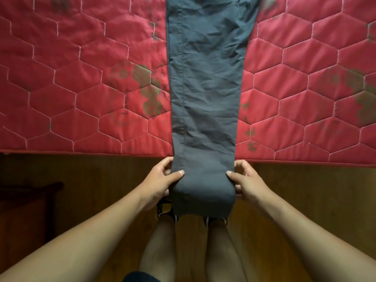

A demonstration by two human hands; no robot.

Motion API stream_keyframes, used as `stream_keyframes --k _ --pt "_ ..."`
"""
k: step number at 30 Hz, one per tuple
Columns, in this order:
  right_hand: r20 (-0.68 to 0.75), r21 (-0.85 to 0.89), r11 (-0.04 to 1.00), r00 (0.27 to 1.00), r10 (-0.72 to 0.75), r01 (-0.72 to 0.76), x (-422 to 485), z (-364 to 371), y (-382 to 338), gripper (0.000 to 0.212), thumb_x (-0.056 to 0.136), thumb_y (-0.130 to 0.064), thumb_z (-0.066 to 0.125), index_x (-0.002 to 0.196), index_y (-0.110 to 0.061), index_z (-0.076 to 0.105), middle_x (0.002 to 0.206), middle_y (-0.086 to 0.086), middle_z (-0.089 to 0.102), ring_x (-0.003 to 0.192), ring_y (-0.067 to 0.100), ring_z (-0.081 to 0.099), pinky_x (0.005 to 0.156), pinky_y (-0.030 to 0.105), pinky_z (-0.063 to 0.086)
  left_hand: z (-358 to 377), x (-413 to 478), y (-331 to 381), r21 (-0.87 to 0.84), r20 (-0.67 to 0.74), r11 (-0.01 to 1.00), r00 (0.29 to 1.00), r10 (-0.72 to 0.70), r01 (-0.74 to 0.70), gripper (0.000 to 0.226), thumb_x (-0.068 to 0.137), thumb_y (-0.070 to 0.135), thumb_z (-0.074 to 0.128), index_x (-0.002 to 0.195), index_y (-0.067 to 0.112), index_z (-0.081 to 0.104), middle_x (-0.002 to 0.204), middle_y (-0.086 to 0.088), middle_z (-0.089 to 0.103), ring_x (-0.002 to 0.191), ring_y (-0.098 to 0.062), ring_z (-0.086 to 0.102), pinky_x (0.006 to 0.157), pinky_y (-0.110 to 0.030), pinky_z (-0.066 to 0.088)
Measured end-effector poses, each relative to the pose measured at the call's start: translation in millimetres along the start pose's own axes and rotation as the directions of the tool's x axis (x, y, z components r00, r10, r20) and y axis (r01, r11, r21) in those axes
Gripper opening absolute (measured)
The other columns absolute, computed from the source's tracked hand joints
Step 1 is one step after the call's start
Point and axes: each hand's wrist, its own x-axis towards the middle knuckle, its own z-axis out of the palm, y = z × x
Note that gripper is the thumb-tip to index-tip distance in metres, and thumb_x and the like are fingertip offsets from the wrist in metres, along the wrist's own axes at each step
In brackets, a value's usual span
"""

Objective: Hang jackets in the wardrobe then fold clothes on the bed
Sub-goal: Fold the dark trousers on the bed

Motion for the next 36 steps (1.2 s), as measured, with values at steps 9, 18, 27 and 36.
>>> stream_keyframes --k 9,18,27,36 --pt "0.042 -0.033 0.997 0.997 -0.071 0.073 -41 6 16 0.082 0.099 -0.003 0.059 0.144 -0.062 0.024 0.085 0.014 0.071 0.06 0.011 0.066 0.05 0.025 0.049 8 -44 -10 -0.006 0.033 1.0 0.999 0.027 -0.027 0.09 0.097 0.003 0.062 0.152 0.055 0.013 0.126 0.0 0.071 0.118 -0.02 0.067 0.106 -0.049 0.049" --pt "0.122 0.135 0.987 0.99 0.068 -0.085 -84 5 10 0.041 0.103 0.0 0.035 0.11 -0.01 0.075 0.12 0.022 0.067 0.085 0.033 0.066 0.039 0.031 0.054 11 -84 0 0.056 -0.056 0.991 0.992 -0.117 0.12 0.042 0.105 0.002 0.034 0.124 0.021 0.067 0.131 -0.013 0.06 0.106 -0.025 0.064 0.058 -0.032 0.057" --pt "0.077 -0.011 0.997 0.995 -0.071 0.072 -70 2 -22 0.02 0.095 0.007 0.062 0.103 -0.008 0.072 0.104 0.018 0.074 0.086 0.02 0.074 0.06 0.032 0.06 1 -65 22 0.277 -0.014 0.956 0.995 0.1 -0.092 0.03 0.089 0.0 0.071 0.112 0.02 0.073 0.11 0.005 0.075 0.106 -0.01 0.07 0.08 -0.025 0.059" --pt "-0.03 -0.256 0.711 0.729 -0.683 0.655 -27 -10 -264 0.03 0.093 -0.046 0.066 0.1 -0.017 0.066 0.09 0.0 0.06 0.08 0.008 0.054 0.073 0.027 0.041 -4 3 248 0.383 -0.092 0.741 0.775 0.625 -0.552 0.013 0.096 0.032 0.066 0.091 0.02 0.067 0.081 0.007 0.06 0.067 0.005 0.051 0.069 -0.022 0.042"
